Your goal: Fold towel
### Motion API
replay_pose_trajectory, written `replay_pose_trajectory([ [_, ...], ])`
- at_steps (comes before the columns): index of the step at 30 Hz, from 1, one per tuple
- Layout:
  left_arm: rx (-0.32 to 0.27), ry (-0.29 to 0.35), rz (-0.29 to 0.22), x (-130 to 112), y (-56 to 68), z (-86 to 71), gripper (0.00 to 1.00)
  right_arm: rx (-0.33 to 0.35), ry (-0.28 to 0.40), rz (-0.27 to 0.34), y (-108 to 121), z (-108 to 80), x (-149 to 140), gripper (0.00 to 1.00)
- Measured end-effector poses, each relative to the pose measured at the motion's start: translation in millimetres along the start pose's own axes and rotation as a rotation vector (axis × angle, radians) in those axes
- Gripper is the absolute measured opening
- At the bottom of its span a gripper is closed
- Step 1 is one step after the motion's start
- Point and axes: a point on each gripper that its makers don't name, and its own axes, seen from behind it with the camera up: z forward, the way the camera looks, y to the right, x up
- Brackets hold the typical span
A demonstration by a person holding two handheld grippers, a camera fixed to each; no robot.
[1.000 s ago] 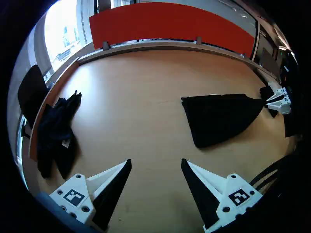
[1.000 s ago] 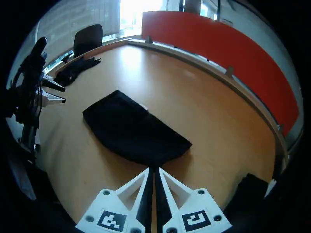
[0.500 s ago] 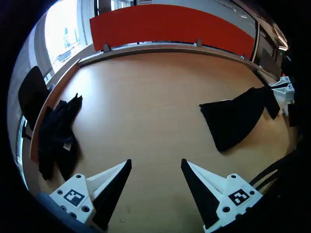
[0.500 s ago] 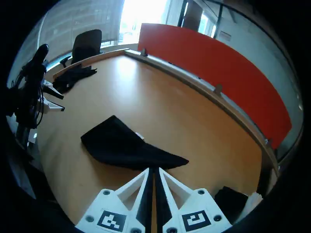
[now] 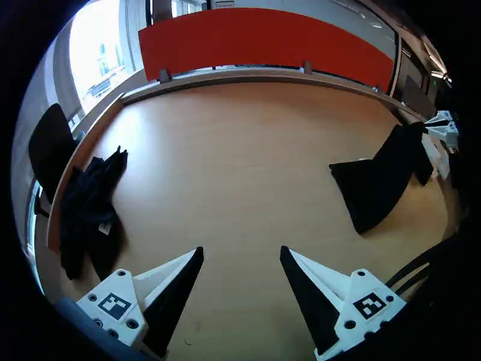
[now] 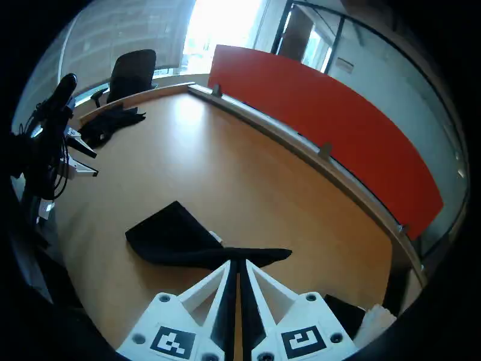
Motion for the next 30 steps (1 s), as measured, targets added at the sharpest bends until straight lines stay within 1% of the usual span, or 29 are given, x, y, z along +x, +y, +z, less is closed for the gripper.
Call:
replay_pose_trajectory([
  [6, -0.003, 0.000, -0.001, -0.4, 1.4, 0.1, 0.94, 0.006, 0.002, 0.001, -2.0, 1.4, -0.7, 0.05],
  [12, -0.007, 0.002, 0.002, 1.2, 2.0, 0.5, 0.94, 0.035, 0.015, -0.004, -15.8, 7.2, 3.3, 0.05],
  [20, -0.010, 0.009, -0.002, 5.4, 0.4, 0.3, 0.94, 0.095, 0.022, -0.013, -44.4, 19.5, 8.3, 0.05],
  [30, -0.008, 0.014, -0.007, 8.2, -6.0, -2.1, 0.94, 0.176, 0.000, -0.032, -89.3, 39.1, 6.9, 0.05],
])
